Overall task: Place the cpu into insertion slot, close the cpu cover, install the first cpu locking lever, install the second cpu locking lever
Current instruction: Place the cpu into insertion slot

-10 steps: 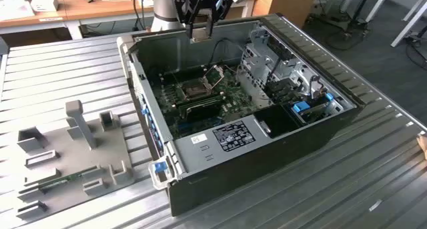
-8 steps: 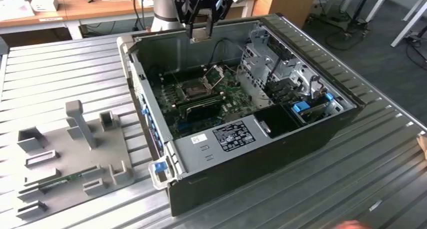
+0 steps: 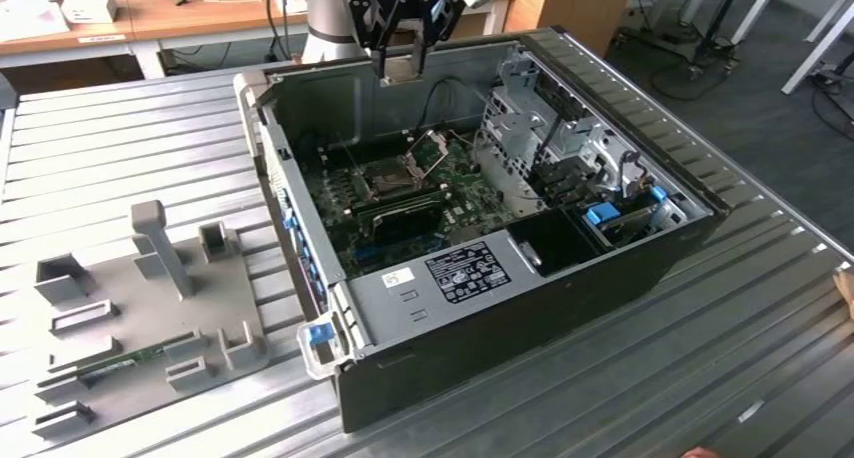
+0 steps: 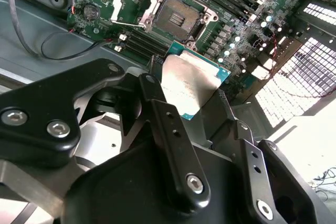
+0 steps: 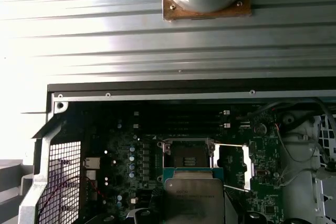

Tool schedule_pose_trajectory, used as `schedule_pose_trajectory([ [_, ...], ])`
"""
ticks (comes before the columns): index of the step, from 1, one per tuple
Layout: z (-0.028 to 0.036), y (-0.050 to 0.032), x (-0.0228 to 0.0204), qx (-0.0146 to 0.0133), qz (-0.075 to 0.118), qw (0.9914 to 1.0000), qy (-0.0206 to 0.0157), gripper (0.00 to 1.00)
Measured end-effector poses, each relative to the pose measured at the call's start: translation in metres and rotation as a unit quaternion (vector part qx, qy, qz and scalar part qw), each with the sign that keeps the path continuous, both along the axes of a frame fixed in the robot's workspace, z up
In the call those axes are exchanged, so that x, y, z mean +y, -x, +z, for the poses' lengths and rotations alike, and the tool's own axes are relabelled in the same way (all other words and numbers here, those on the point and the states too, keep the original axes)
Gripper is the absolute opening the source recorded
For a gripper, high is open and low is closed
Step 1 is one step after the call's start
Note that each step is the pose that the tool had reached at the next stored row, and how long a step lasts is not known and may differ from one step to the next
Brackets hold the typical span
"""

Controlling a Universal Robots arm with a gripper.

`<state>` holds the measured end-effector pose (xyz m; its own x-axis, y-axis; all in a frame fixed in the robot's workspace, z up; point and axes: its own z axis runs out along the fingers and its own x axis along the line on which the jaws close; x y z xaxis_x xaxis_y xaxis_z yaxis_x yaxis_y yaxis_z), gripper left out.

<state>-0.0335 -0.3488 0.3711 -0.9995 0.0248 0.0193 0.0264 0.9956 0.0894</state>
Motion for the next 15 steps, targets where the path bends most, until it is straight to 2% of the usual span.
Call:
schedule_pose_trajectory([
  [15,-0.0031,0.0,0.0,0.0,0.0,1.0,0.0,0.54],
])
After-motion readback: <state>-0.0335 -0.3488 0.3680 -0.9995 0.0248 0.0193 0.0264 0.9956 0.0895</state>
